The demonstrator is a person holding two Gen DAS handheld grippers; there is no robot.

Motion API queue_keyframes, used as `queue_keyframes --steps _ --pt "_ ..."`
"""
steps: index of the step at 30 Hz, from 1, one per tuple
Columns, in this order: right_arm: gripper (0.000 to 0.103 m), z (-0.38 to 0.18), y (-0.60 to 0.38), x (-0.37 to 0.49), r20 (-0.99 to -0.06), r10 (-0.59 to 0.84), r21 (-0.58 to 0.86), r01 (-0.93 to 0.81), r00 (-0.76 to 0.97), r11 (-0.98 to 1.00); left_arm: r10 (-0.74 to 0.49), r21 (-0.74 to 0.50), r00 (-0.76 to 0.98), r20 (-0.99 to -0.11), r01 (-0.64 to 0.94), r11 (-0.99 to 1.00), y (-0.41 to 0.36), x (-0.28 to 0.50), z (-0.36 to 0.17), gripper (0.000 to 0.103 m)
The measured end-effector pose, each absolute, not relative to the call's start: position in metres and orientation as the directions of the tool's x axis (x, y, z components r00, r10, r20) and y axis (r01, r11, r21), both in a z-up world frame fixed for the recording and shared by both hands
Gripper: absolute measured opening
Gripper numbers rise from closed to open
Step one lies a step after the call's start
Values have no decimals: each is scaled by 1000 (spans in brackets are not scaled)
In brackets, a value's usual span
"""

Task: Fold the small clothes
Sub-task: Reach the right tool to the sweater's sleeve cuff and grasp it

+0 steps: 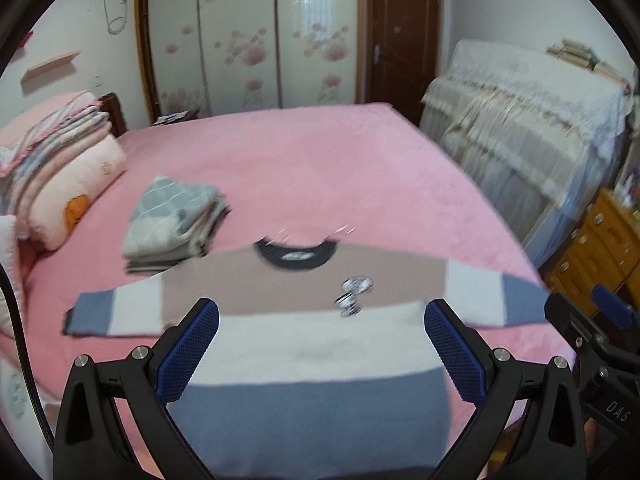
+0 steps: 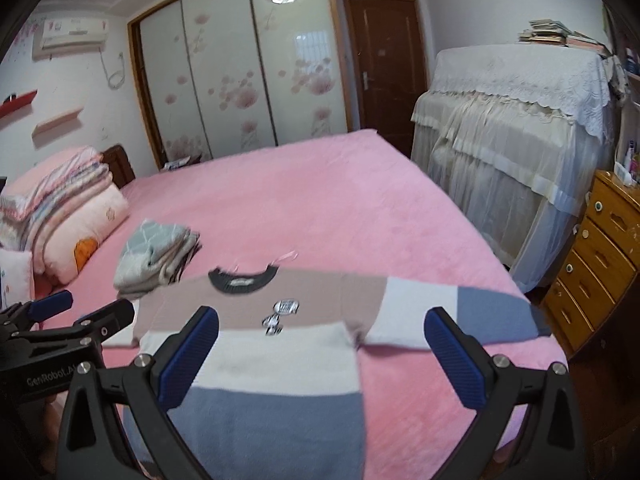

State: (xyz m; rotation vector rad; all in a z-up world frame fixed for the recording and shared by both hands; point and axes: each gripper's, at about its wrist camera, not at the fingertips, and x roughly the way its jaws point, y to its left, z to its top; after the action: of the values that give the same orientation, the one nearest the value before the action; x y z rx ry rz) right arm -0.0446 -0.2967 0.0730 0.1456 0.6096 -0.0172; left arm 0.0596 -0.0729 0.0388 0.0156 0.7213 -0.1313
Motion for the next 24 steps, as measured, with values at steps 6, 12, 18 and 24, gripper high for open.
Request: queue_keyframes --steps 6,12,18,24 --pt "103 83 -351 -50 -530 -64 124 152 846 981 -225 -89 738 -636 219 972 -107 81 50 102" --pt "103 73 -416 -54 -529 -207 91 298 823 950 -297 -68 721 -627 329 942 -158 97 45 102" --pt "103 44 -471 -59 -543 -300 101 416 784 904 -278 63 750 -600 390 919 -222 109 15 102" --pt "103 15 -517 -68 -563 -368 127 517 740 846 -288 83 727 -623 428 900 -270 128 -25 102"
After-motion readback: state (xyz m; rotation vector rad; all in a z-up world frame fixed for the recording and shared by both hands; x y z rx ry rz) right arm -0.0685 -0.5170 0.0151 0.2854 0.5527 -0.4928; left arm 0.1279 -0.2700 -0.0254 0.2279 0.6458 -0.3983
